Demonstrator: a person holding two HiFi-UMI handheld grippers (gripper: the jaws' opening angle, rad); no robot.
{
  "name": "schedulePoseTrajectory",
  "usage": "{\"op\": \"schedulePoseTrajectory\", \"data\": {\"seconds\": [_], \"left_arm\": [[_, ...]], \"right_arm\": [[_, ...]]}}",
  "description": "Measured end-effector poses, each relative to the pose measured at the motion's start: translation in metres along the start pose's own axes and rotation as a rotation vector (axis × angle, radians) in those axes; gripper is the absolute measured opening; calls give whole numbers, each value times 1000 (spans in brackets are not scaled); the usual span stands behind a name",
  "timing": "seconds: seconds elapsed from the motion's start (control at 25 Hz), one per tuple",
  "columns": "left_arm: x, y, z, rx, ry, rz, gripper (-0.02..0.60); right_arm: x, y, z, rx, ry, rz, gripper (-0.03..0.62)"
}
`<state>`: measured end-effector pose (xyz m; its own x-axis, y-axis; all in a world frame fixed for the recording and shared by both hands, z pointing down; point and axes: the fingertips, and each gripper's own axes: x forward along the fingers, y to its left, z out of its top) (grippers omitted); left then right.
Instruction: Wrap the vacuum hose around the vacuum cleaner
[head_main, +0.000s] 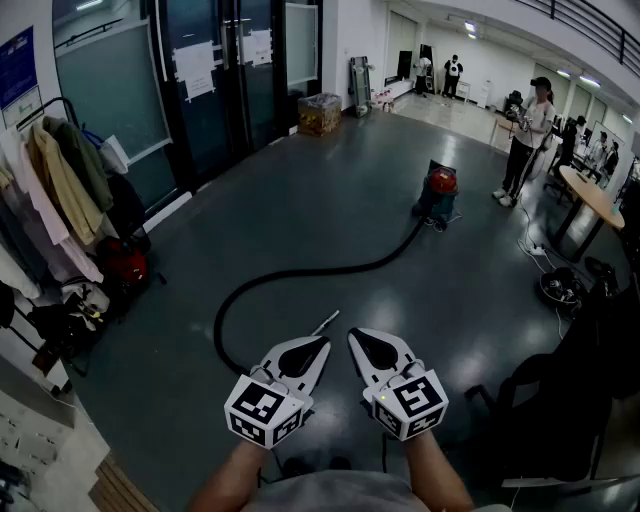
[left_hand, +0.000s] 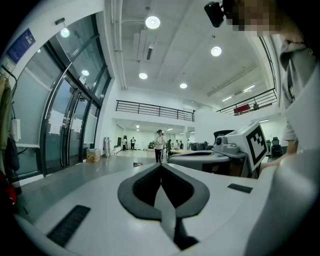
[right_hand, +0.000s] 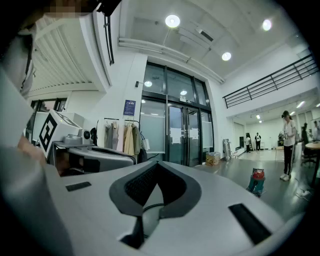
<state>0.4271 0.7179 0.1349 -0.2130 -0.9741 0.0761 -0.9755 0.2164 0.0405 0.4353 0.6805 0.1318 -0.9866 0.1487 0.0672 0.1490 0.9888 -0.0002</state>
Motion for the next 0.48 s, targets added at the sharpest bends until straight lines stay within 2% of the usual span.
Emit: {"op": "schedulePoseTrajectory", "data": {"seconds": [0.48], "left_arm": [[-4, 8, 0, -3, -2, 2, 8]], "right_arm": [[6, 4, 5, -8, -12, -11, 5]]}}
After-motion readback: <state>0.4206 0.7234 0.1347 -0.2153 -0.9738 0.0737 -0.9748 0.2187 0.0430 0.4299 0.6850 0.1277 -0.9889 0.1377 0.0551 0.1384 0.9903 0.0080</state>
